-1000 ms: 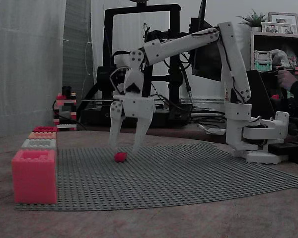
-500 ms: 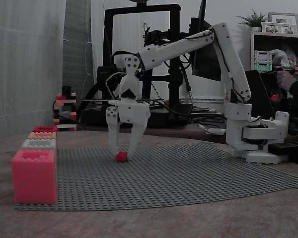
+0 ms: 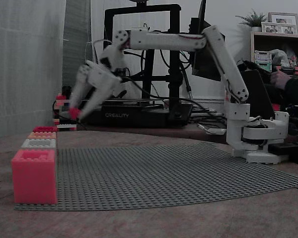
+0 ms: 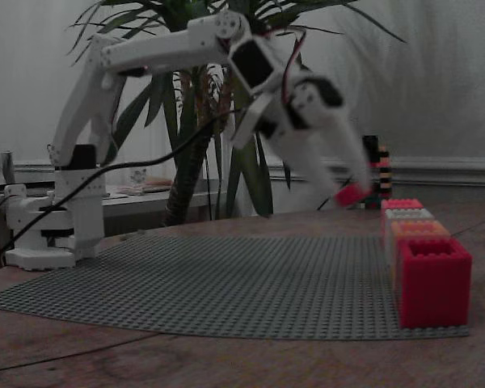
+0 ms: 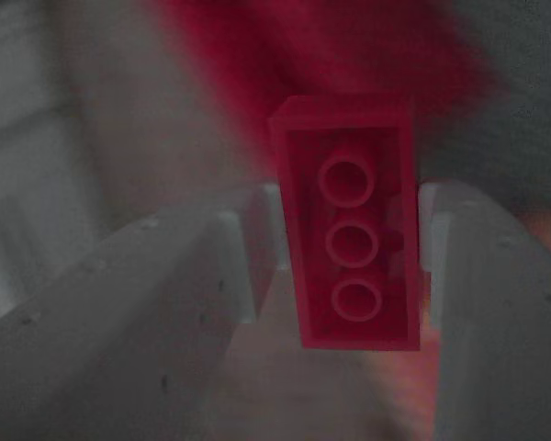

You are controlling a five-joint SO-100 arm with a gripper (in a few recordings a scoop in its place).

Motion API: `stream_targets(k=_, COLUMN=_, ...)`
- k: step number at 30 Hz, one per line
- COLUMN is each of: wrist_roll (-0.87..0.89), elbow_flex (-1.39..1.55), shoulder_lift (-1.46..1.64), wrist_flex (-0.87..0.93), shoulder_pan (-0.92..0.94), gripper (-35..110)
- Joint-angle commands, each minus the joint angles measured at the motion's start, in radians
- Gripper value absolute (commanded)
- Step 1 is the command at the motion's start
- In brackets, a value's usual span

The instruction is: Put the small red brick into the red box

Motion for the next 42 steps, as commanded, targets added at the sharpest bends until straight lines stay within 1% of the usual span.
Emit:
stream_targets(k=1, wrist_roll=-0.026, elbow_flex=-0.298, shoulder_lift=-0.044, wrist_flex=-0.115, shoulder_pan=0.049, gripper=0)
stream_targets(k=6, wrist_roll=-0.06, elbow_flex=-0.37, shoulder_lift=-0.149, wrist_flex=-0.19, shoulder_pan=0.044, gripper=0)
stream_targets(k=13, wrist_roll=-0.08, elbow_flex=-0.37, shoulder_lift=-0.232, wrist_flex=-0.204, shoulder_pan=0.023, gripper=0)
stream_targets(k=18, wrist_roll=-0.071, elbow_flex=-0.37, shoulder_lift=-0.301, wrist_flex=-0.256, shoulder_pan=0.014, gripper=0)
stream_targets(k=24, wrist_roll=-0.052, elbow_flex=-0.37, shoulder_lift=-0.327, wrist_flex=-0.267, shoulder_pan=0.0, gripper=2)
stream_targets(k=34, wrist_roll=-0.012, elbow_flex=-0.36, shoulder_lift=-0.333, wrist_flex=-0.242, shoulder_pan=-0.009, gripper=18)
stream_targets(k=38, wrist_roll=-0.011, elbow_flex=-0.354, shoulder_lift=-0.319, wrist_flex=-0.239, shoulder_pan=-0.009, gripper=18)
stream_targets(k=40, wrist_roll=-0.009, elbow_flex=-0.316, shoulder_lift=-0.273, wrist_flex=-0.238, shoulder_pan=-0.009, gripper=15)
stream_targets(k=42, wrist_roll=-0.005, elbow_flex=-0.215, shoulder_lift=-0.164, wrist_flex=-0.236, shoulder_pan=-0.009, gripper=10)
